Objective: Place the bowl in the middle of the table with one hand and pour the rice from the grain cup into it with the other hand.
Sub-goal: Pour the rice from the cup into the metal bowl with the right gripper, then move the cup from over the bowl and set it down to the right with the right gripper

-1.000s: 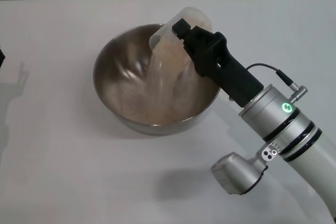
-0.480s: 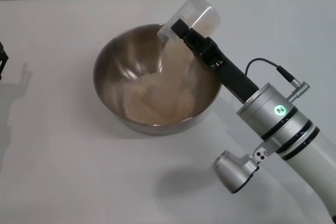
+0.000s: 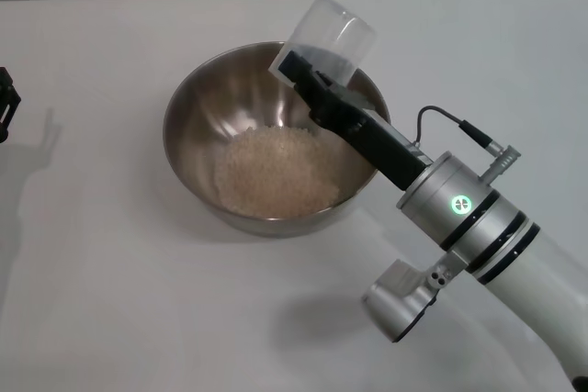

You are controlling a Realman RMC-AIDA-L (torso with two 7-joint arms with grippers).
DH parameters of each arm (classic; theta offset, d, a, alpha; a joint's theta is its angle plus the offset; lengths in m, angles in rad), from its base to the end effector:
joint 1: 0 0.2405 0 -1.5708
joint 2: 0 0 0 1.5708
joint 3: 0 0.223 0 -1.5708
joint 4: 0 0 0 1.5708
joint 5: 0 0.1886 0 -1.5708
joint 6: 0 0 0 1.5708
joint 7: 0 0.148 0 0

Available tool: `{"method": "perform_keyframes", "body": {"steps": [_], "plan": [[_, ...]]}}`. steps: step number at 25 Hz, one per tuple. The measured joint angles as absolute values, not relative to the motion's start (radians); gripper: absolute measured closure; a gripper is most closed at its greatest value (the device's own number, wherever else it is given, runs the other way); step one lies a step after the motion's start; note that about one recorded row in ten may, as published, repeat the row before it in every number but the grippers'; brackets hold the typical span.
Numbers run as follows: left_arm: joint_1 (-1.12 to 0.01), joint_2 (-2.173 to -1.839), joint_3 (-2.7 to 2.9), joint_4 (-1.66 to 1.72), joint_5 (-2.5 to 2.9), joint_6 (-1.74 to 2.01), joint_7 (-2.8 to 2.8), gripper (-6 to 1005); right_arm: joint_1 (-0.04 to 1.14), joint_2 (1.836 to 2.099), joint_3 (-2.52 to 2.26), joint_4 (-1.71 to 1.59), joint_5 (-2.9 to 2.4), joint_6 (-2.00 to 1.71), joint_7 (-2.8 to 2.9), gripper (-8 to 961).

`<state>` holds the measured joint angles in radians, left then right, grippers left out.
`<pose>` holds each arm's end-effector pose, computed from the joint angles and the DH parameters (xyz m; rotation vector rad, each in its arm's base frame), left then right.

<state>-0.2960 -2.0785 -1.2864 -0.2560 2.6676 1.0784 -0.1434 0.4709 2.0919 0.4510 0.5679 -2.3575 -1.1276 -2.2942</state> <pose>-0.3197 0.2933 0.0311 -1.4838 -0.6204 -0.6144 0.1484 0.2762 -0.0834 -1.0452 -1.6747 -0.4404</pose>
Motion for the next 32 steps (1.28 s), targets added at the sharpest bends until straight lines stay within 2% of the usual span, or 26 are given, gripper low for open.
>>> {"method": "perform_keyframes", "body": {"steps": [17, 32], "plan": [[-0.303, -2.079, -1.287, -0.253, 2.667, 1.057, -0.144, 189, 0.497, 2.092, 0.451, 0.576, -2.362, -1.061, -2.385, 948], [-0.302, -2.078, -1.292, -0.258, 2.667, 1.061, -0.144, 189, 0.477, 2.092, 0.452, 0.683, -2.17, -1.259, -1.478, 949]]}}
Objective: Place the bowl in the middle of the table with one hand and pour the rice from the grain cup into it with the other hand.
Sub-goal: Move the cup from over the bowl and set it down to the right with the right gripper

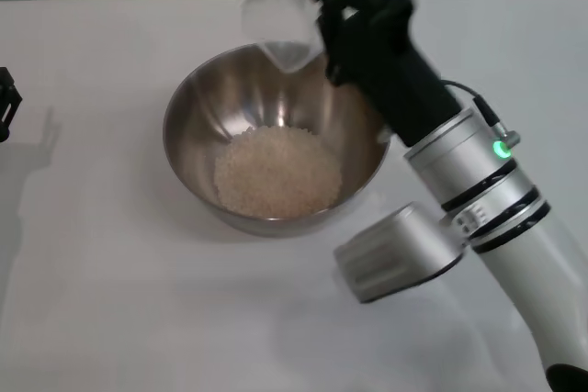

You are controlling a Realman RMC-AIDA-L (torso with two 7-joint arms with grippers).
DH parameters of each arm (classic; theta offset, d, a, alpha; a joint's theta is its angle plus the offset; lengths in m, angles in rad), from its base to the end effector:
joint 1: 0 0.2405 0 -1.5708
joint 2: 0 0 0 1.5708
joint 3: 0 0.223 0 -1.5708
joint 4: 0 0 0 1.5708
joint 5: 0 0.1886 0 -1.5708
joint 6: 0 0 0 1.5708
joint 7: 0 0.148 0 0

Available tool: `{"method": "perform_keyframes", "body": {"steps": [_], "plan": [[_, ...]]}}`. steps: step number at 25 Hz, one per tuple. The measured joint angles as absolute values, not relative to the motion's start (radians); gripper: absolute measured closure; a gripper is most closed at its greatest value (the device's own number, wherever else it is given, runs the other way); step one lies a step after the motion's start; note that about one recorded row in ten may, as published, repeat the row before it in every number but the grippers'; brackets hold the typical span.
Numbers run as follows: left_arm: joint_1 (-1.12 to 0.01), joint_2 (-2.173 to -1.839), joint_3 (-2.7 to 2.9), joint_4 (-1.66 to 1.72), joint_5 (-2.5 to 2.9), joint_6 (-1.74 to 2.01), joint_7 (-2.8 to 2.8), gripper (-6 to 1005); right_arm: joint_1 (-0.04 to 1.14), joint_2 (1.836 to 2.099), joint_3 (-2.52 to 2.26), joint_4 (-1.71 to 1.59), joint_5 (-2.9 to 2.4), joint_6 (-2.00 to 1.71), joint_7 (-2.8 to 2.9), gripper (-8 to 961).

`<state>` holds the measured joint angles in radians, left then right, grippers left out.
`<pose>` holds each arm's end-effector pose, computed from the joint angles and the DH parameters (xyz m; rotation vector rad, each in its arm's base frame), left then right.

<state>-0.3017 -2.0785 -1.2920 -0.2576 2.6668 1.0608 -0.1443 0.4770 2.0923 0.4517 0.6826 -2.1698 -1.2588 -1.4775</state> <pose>-0.3202 0.2954 0.0306 -1.4835 -0.6321 -0.6081 0.1222 0.2838 -0.0553 -1.4741 -0.8550 0.2144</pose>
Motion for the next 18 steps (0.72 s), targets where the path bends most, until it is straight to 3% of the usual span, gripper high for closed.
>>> {"method": "perform_keyframes", "body": {"steps": [13, 18], "plan": [[-0.298, -2.079, -1.295, -0.259, 2.666, 1.073, -0.144, 189, 0.461, 2.083, 0.539, 0.509, -2.126, -1.435, -0.279, 949], [-0.293, -2.078, -1.295, -0.259, 2.666, 1.092, -0.144, 189, 0.433, 2.086, 0.567, 0.431, -2.116, -1.532, -0.173, 948]]}}
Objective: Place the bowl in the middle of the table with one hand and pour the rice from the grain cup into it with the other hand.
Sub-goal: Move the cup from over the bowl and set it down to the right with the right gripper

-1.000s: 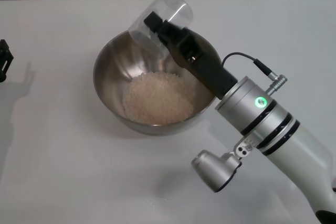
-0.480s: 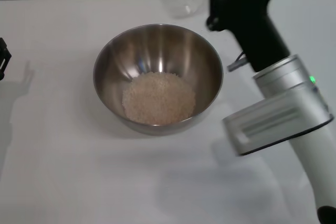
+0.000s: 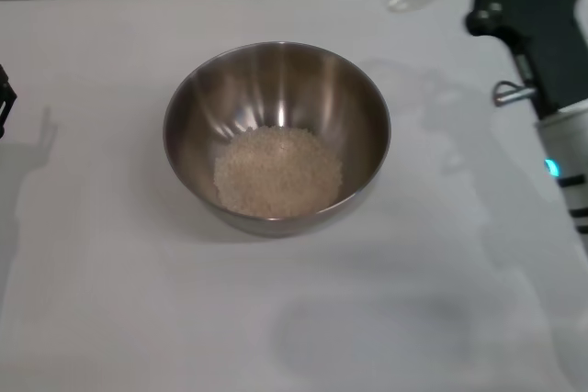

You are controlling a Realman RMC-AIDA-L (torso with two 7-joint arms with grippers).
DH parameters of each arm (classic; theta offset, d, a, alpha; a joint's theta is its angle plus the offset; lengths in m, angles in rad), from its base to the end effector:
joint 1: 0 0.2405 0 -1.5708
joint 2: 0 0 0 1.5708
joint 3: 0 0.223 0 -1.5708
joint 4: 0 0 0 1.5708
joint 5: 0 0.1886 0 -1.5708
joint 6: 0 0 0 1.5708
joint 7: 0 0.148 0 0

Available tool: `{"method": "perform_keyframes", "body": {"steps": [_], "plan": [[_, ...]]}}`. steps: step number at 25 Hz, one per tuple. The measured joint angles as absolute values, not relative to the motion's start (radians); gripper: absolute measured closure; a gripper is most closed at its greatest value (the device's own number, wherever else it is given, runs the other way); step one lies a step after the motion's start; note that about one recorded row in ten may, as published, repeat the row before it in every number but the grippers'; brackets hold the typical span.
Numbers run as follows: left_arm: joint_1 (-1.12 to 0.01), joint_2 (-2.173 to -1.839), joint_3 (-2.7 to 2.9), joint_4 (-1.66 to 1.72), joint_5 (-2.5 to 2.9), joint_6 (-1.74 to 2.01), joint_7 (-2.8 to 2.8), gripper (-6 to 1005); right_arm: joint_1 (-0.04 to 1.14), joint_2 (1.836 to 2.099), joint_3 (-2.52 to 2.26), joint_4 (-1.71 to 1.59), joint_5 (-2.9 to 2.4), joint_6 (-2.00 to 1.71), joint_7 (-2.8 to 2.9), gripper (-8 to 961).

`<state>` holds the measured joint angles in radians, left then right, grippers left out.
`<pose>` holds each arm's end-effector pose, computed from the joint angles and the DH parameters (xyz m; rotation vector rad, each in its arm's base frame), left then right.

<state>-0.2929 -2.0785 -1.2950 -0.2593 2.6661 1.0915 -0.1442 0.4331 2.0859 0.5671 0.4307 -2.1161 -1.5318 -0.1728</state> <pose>-0.3191 0.2929 0.0340 -1.4685 -0.6139 -0.6262 0.1851 0.2923 0.0078 -1.5214 0.1004 1.0309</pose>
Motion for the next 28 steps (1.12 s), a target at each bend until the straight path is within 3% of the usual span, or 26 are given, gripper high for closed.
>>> {"method": "perform_keyframes", "body": {"steps": [14, 28], "plan": [[-0.268, -2.078, -1.29, -0.261, 2.666, 1.21, -0.144, 189, 0.385, 2.089, 0.722, 0.22, -2.096, -1.418, 0.008, 949], [-0.268, -2.078, -1.288, -0.27, 2.666, 1.213, -0.144, 189, 0.442, 2.084, 0.693, 0.19, -2.102, -1.155, 0.018, 949]]}}
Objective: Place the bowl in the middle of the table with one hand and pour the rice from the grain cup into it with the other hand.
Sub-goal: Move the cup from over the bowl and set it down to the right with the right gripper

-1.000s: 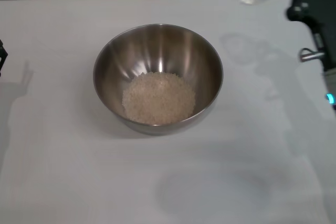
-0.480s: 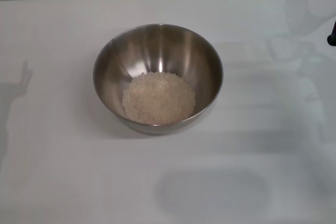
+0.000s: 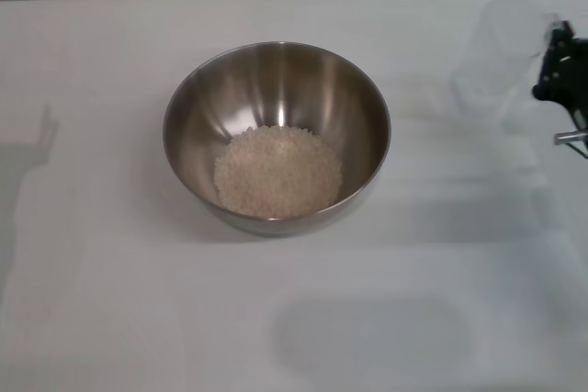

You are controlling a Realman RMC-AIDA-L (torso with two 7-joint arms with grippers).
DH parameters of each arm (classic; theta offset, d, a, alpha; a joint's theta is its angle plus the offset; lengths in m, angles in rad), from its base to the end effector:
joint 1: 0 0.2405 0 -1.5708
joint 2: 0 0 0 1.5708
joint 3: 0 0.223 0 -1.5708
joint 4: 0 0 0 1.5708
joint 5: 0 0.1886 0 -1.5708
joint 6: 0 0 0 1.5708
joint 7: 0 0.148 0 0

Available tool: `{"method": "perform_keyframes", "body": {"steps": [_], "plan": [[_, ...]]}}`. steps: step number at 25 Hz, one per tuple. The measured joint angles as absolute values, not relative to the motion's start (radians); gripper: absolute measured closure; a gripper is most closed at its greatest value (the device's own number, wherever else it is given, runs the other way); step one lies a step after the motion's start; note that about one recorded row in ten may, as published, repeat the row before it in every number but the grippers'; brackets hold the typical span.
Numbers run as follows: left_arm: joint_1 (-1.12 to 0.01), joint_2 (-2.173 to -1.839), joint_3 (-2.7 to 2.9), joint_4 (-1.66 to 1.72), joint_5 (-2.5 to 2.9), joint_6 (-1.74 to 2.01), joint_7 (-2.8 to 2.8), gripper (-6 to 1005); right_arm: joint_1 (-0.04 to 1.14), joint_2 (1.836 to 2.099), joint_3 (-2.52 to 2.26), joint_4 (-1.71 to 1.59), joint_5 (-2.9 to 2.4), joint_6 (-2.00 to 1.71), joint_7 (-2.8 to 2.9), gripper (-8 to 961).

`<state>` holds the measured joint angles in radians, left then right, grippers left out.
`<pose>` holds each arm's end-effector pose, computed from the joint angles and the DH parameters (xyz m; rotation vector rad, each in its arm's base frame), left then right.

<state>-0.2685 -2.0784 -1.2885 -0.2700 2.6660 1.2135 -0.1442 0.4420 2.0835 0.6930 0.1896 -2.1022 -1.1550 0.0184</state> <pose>-0.3088 0.2855 0.0442 -1.4318 -0.5266 -0.7082 0.2821 0.3135 0.0062 -1.6058 0.4861 0.6292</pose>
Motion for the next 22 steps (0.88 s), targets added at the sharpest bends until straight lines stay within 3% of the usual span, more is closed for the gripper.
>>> {"method": "perform_keyframes", "body": {"steps": [22], "plan": [[-0.272, -2.079, -1.287, -0.272, 2.666, 1.213, -0.155, 189, 0.528, 2.083, 0.578, 0.198, -2.152, -0.973, 0.018, 948]]}}
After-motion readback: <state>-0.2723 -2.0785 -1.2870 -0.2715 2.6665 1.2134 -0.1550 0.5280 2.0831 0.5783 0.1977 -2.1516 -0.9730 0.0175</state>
